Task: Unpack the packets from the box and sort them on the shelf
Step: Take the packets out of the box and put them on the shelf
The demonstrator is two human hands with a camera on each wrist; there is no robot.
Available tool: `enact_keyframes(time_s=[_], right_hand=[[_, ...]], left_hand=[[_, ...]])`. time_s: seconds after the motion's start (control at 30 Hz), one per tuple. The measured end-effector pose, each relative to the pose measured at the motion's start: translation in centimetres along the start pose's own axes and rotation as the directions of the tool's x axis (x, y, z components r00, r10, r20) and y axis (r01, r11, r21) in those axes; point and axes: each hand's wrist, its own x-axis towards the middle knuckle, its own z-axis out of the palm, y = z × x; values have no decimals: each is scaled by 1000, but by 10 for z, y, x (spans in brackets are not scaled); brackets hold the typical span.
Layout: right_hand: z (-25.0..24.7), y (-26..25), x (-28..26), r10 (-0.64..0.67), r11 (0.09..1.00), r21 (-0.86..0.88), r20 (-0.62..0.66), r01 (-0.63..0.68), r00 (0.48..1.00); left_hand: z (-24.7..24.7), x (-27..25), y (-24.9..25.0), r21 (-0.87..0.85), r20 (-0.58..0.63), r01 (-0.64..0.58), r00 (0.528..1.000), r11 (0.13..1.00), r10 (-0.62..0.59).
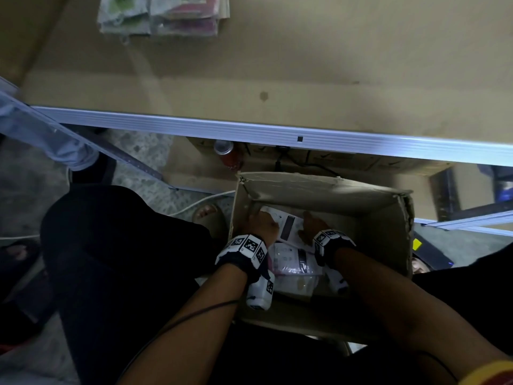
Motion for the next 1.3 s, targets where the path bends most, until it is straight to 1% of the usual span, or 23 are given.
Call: enact_keyframes(time_s=[0.1, 0.13, 0.2, 0.27, 0.33, 0.43, 0.53, 0.57, 0.63, 0.73, 0.83, 0.93, 1.0, 1.1, 1.23, 1.3], right_hand=[[5, 8, 1, 44, 998, -51, 47, -42, 998], [7, 10, 0, 55, 996, -70, 56, -51, 997], [8, 13, -2, 57, 989, -137, 46, -50, 997], [5, 13, -5, 20, 969, -246, -1, -19, 1000], [0, 12, -6, -44, 954, -297, -33, 32, 999], [-11, 10, -9, -134, 947, -301, -43, 115, 990], [-18, 13, -17, -197, 954, -236, -15, 188, 980], [-18, 15, -20, -188, 965, -186, 0, 185, 982], [-19, 22, -27, -132, 987, -86, 35, 134, 991], [-22, 35, -33, -79, 997, -5, 68, 80, 994], [-26, 41, -43, -53, 996, -63, 129, 62, 990], [-19, 41, -51, -19, 988, -147, 139, 39, 990], [-13, 38, -53, -25, 980, -191, 126, 49, 992], [-7, 33, -55, -38, 957, -278, 152, 80, 988], [0, 39, -55, -104, 959, -248, 154, 140, 983], [1, 42, -54, -98, 952, -272, 155, 138, 983]], left_hand=[[2, 1, 0, -9, 1, 2, 1000, 1000, -2], [2, 2, -1, -10, 18, 11, 1000, 1000, -11], [2, 4, -2, -11, 37, 22, 999, 1000, -21], [3, 6, -3, -39, 33, 27, 999, 999, -26], [4, 7, -1, -49, 22, 24, 1000, 999, -23], [5, 11, 5, -64, 30, 20, 999, 998, -18], [5, 11, 10, -130, 45, 23, 999, 991, -17], [5, 10, 11, -139, 43, 16, 999, 990, -10], [4, 12, 12, -180, 61, 18, 998, 984, -7], [5, 13, 10, -199, 77, 14, 997, 980, 1], [6, 10, 10, -200, 75, 0, 997, 980, 15], [8, 8, 9, -163, 69, -28, 997, 986, 39], [9, 7, 8, -161, 74, -37, 996, 986, 49], [7, 6, 8, -127, 64, -42, 997, 991, 51], [4, 5, 8, -113, 70, -62, 995, 992, 70], [4, 5, 7, -110, 69, -73, 994, 991, 81]])
